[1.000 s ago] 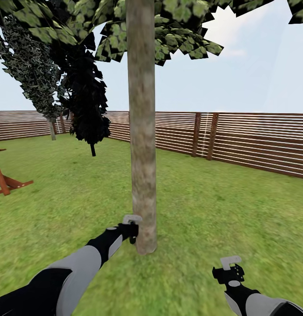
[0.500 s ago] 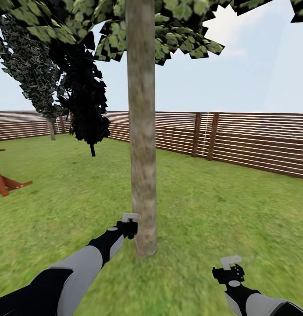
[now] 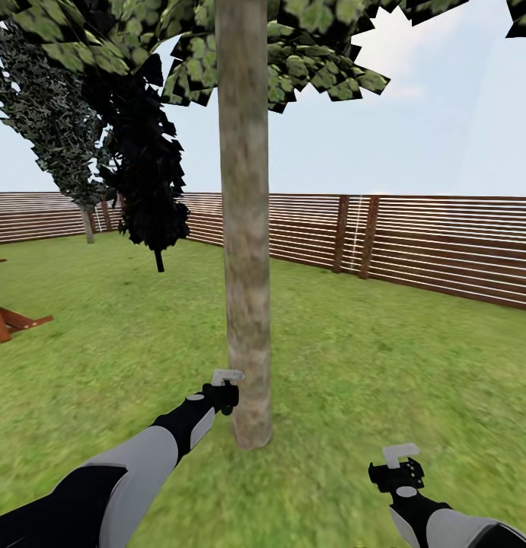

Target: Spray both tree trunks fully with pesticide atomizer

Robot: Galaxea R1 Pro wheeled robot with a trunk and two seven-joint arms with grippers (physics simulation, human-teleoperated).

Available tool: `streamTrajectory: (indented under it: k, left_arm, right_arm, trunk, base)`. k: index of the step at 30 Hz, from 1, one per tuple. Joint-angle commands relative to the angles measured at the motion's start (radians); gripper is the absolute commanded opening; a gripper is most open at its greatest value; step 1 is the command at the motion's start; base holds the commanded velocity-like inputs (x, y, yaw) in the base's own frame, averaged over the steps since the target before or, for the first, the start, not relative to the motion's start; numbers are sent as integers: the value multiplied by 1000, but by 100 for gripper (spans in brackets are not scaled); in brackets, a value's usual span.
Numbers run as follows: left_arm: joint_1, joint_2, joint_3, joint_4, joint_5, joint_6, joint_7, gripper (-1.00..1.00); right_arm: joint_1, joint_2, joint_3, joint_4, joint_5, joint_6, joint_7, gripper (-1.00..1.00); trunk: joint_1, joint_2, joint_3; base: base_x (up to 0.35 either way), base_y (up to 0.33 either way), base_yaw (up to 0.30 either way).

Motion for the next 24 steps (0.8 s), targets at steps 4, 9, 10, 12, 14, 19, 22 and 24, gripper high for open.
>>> streamTrajectory:
  k: [4,9,10,12,14,19,22,24]
  left_arm:
    - [-1,0,3,0,-8,0,-2,-100]
    - [-1,0,3,0,-8,1,-2,-100]
    - [-1,0,3,0,-8,0,-2,-100]
    - [-1,0,4,0,-8,-1,-2,-100]
    - [-1,0,4,0,-8,-1,-2,-100]
    - [-1,0,7,-2,-8,-26,0,-100]
    - [-1,0,7,-2,-8,-35,1,-100]
    - [-2,0,7,-1,-9,-37,1,-100]
  right_arm:
    - [-1,1,8,3,-9,-6,1,100]
    - [-1,2,8,3,-9,-6,1,100]
    - [-1,2,8,3,-9,-6,1,100]
    - [-1,2,8,3,-9,-6,1,100]
    - [-1,2,8,3,-9,-6,1,100]
    - [75,-8,11,2,-1,-3,-2,100]
    - [144,-39,12,2,2,-3,3,100]
    - [184,-82,13,3,3,-3,148,100]
  trunk:
    - [0,-2,-2]
    - [0,-2,-2]
    - [0,-2,-2]
    - [0,-2,-2]
    - [0,-2,-2]
    - [0,-2,-2]
    - [0,-2,-2]
    - [0,-2,-2]
  base:
    - [0,0,-241]
    - [69,3,-163]
    - [192,7,-13]
    - [211,4,-6]
    - [89,1,-2]
    - [162,19,-1]
    - [37,7,0]
    - [8,2,0]
